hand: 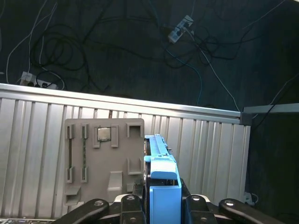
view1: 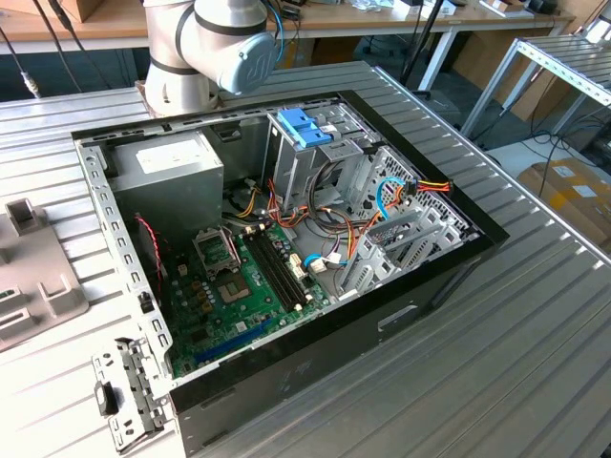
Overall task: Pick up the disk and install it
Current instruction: 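Pick up the disk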
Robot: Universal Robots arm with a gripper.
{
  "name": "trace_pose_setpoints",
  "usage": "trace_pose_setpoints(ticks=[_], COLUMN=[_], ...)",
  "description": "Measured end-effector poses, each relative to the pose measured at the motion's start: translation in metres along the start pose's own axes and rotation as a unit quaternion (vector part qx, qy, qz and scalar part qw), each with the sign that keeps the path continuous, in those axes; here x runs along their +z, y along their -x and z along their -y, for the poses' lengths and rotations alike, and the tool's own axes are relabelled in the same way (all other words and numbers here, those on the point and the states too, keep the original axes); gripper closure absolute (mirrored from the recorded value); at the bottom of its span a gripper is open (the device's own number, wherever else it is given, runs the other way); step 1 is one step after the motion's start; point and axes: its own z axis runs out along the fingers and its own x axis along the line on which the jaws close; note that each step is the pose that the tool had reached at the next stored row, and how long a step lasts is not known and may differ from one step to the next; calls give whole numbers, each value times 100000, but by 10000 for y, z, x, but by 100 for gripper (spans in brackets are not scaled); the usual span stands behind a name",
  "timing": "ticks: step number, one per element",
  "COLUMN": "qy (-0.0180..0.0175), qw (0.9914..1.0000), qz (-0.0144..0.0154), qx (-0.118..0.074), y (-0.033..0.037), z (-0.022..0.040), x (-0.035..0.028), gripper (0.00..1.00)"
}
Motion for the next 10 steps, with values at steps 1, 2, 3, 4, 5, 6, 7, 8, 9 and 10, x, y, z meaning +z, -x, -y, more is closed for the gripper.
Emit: trace_pose_setpoints(ticks=[1,2,3,4,5,6,7,8,9,10], qy=[12,20,22,25,30,32,41,40,39,48], qw=[100000,100000,100000,100000,99999,99999,99999,99999,99999,99999], qz=[-89,-166,-219,-262,-358,-415,-437,-442,-450,-468], qx=[3,6,10,11,16,14,19,18,19,18], y=[-5,-10,-15,-19,-26,-37,-43,-46,-49,-55], z=[0,2,3,4,6,8,10,12,13,15], x=[0,-1,0,0,0,-1,-2,-2,-3,-4], gripper=[63,63,63,63,63,63,63,63,63,63])
